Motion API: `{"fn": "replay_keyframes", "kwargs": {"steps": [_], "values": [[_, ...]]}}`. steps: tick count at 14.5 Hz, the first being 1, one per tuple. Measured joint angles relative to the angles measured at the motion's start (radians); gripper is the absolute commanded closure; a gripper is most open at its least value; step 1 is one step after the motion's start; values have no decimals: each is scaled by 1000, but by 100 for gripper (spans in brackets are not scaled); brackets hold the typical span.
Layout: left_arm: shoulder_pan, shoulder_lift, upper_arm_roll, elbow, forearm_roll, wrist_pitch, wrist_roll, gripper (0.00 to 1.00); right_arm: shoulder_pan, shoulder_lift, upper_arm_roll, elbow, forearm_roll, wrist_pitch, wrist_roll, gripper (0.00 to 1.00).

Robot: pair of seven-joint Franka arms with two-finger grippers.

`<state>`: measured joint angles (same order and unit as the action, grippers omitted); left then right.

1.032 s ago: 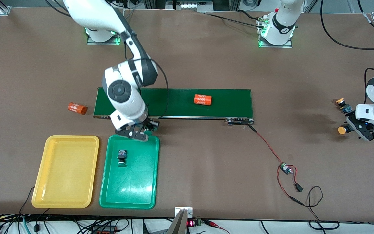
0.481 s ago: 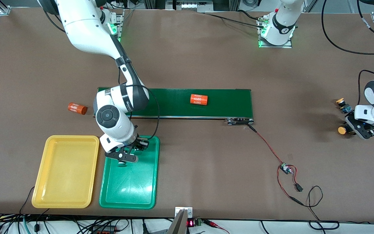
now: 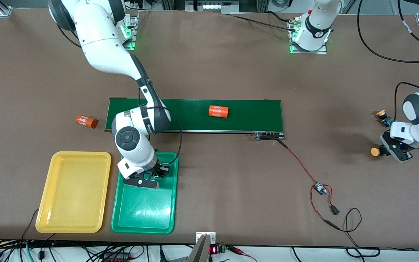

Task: Sort buttons by color to trays
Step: 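Grasp the yellow-capped button with the left gripper while right lifts, then carry the yellow button with the left gripper while right carries green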

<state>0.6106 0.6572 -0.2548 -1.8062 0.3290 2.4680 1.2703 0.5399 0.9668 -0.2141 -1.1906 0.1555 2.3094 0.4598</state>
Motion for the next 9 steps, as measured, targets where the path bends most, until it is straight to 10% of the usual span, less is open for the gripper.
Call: {"fn": "replay_keyframes", "kwargs": {"steps": [2,4,9], "values": [[-18,-31,-38,2,-1,-106,-152,82,-18,3,0,2,0,0,-18,97],[-37,-72,-72,4,-1,-236,-358,82,-25,5,1,2,0,0,-25,0],[-122,-151,-160,4,-38,-475,-865,82,-19,7,8,16,62,-1,-25,0]]}}
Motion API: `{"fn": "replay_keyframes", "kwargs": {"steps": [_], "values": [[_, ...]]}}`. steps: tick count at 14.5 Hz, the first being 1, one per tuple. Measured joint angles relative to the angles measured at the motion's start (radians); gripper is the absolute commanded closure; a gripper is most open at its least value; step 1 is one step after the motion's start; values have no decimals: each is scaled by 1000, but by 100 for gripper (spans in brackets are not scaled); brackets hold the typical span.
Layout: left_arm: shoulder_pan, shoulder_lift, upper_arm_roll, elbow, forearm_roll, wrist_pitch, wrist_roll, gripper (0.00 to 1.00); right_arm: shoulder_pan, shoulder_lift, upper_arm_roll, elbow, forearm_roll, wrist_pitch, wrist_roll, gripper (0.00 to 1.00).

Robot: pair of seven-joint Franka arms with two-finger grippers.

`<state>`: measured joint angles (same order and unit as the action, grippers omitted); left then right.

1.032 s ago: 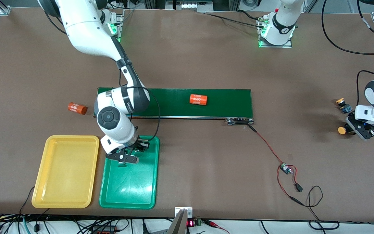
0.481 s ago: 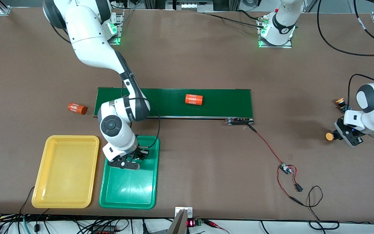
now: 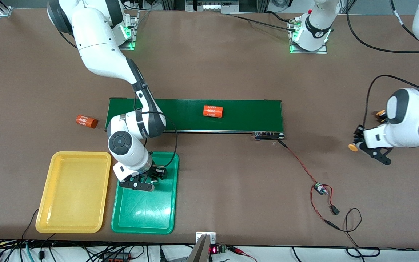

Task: Sort buttons by color to trays
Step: 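Carry the yellow button with the left gripper while right carries green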

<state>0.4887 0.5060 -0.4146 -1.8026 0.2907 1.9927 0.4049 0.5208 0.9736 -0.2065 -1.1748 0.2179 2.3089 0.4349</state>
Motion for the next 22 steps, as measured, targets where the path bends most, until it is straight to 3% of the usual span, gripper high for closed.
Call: {"fn": "replay_keyframes", "kwargs": {"steps": [3,6,10,13,14,15,22], "values": [[-33,-27,-100,-1,-96,-107,-277,82,0,-18,0,22,15,-38,0,0],[-83,-37,-185,-4,-173,-152,-560,80,-6,-78,-5,34,15,-159,0,0],[-244,-36,-209,-27,-245,-84,-877,79,-10,-168,-39,36,-14,-343,-7,0],[-317,-24,-255,-96,-275,47,-1035,66,-12,-239,-78,37,-44,-454,-59,0],[-325,-16,-278,-119,-275,81,-1086,48,-13,-260,-94,37,-44,-484,-76,0],[-335,-8,-294,-140,-275,107,-1133,0,-13,-284,-117,37,-44,-510,-89,0],[-289,-50,-282,-128,-275,114,-1163,0,-22,-361,-227,28,-46,-577,-166,0]]}}
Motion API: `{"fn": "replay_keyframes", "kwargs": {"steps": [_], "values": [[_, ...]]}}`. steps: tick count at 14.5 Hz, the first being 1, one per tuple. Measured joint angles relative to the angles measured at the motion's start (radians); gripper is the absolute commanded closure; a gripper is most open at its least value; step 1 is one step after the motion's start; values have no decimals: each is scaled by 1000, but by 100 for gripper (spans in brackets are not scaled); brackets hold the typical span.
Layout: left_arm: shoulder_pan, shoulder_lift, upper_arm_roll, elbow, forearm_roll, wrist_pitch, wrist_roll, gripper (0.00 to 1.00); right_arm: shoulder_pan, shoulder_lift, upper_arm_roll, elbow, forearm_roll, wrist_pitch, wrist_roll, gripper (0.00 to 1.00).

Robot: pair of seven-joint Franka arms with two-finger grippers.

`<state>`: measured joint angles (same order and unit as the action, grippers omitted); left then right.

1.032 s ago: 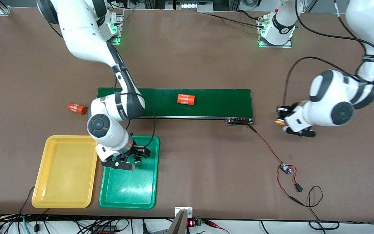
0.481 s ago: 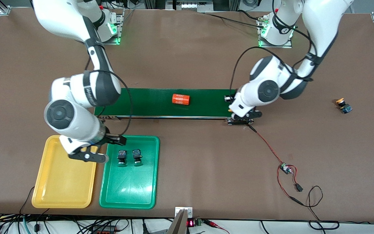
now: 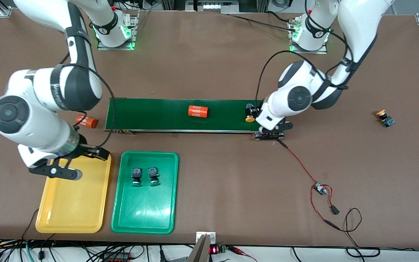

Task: Sort buttons by color to trays
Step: 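Carry the yellow button with the left gripper while right carries green, then place the yellow button on the belt while the right gripper releases green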

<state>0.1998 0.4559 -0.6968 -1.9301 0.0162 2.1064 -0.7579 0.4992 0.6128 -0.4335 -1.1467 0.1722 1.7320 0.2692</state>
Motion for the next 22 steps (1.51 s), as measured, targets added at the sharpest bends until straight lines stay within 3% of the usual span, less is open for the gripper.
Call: {"fn": "replay_keyframes", "kwargs": {"steps": [4,6,10,14,18,22], "values": [[79,-59,141,16,0,-51,0,0,-41,-67,-2,-66,-27,-9,-80,0],[104,-57,249,15,1,-54,4,0,-90,-92,17,-91,-28,-18,-131,0],[156,-40,427,10,1,-61,66,0,-274,-150,208,-151,-76,-22,-157,0],[173,-37,573,4,3,-77,195,0,-397,-217,347,-234,-122,-21,-157,0],[188,-26,686,-2,98,-80,331,0,-430,-263,373,-293,-136,-33,-157,0],[211,21,723,-4,284,-44,362,0,-436,-288,373,-295,-149,-59,-157,0]]}}
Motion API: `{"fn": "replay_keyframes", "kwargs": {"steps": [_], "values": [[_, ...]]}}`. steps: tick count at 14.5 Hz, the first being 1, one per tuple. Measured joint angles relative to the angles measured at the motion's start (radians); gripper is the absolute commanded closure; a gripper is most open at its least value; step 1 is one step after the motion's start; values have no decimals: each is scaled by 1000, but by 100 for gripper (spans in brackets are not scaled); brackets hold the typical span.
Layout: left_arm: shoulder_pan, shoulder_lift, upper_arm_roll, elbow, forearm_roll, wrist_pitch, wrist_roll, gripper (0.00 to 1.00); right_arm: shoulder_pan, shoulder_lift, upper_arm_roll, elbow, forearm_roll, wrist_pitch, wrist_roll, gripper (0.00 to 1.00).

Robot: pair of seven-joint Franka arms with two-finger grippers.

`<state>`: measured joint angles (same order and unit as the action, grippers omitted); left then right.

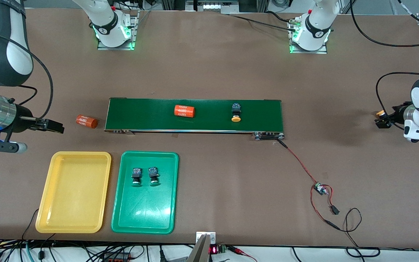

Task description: Sort buttons by color to trays

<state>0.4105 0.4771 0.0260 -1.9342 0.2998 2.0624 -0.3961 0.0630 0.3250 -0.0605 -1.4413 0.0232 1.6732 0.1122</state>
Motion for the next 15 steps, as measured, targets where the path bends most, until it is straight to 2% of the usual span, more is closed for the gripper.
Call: {"fn": "replay_keyframes", "kwargs": {"steps": [3,4,5,6,8,10,13,15], "values": [[23,39,3,0,47,58,107,0,-1,-28,0,-12,0,-5,0,0],[30,49,6,0,49,95,152,5,-2,-40,0,-26,-1,-1,0,0],[35,60,13,0,49,138,189,19,-3,-53,0,-46,-1,11,0,0],[40,72,23,0,49,176,213,24,-5,-66,0,-72,-1,36,0,0],[48,90,30,-1,50,207,227,47,-7,-96,1,-140,-1,111,0,0],[49,97,30,-1,45,210,222,54,-6,-127,5,-204,-2,153,0,0],[50,91,32,0,-20,206,193,69,-7,-146,8,-230,-2,152,1,0],[50,89,31,2,-47,199,185,69,-7,-148,8,-231,-2,152,1,0]]}}
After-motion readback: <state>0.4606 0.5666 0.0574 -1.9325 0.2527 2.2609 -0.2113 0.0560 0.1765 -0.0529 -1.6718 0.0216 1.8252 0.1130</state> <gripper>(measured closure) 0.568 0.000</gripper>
